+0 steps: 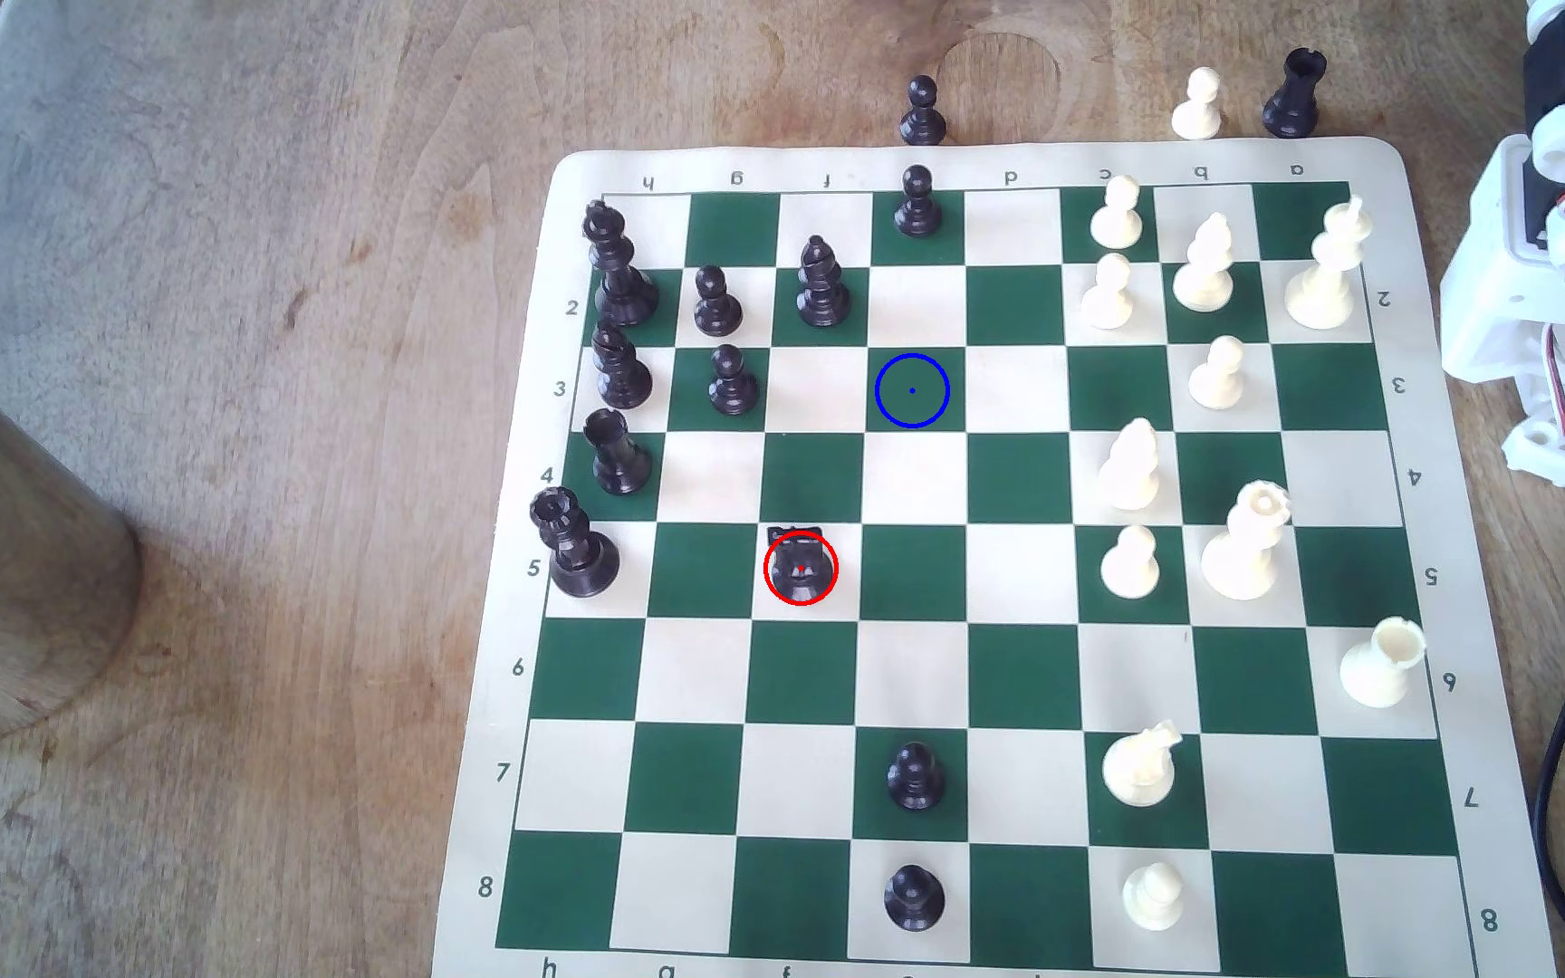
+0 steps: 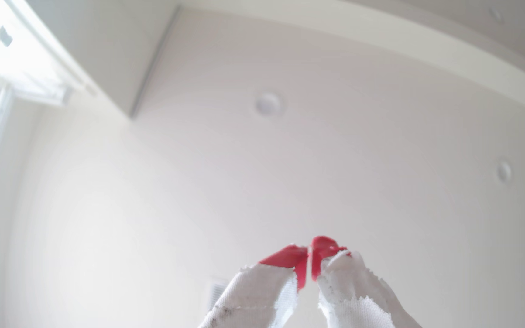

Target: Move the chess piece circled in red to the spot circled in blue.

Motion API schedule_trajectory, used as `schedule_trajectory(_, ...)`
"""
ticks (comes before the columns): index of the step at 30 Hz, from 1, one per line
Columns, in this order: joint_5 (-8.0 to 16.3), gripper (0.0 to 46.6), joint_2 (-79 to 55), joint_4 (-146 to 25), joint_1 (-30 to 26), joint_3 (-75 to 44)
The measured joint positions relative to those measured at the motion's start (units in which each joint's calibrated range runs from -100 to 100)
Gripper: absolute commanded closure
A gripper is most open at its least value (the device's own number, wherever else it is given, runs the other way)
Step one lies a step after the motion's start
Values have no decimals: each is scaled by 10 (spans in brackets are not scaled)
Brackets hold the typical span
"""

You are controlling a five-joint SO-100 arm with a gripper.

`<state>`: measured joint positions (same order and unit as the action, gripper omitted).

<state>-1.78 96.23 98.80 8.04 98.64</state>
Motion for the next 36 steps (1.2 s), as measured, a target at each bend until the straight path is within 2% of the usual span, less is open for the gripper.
schedule_trajectory(2,0,464,0,-1,0,0)
schedule_trajectory(11,-2,464,0,-154,-72,-12)
schedule_trajectory(21,0,464,0,-628,-101,-136)
schedule_trajectory(26,1,464,-30,-767,-162,-184)
schedule_trajectory(29,1,464,-28,-822,-160,-196)
schedule_trajectory(33,1,464,-10,-1008,-146,-221)
schedule_trajectory(36,17,447,-7,-1149,-156,-233)
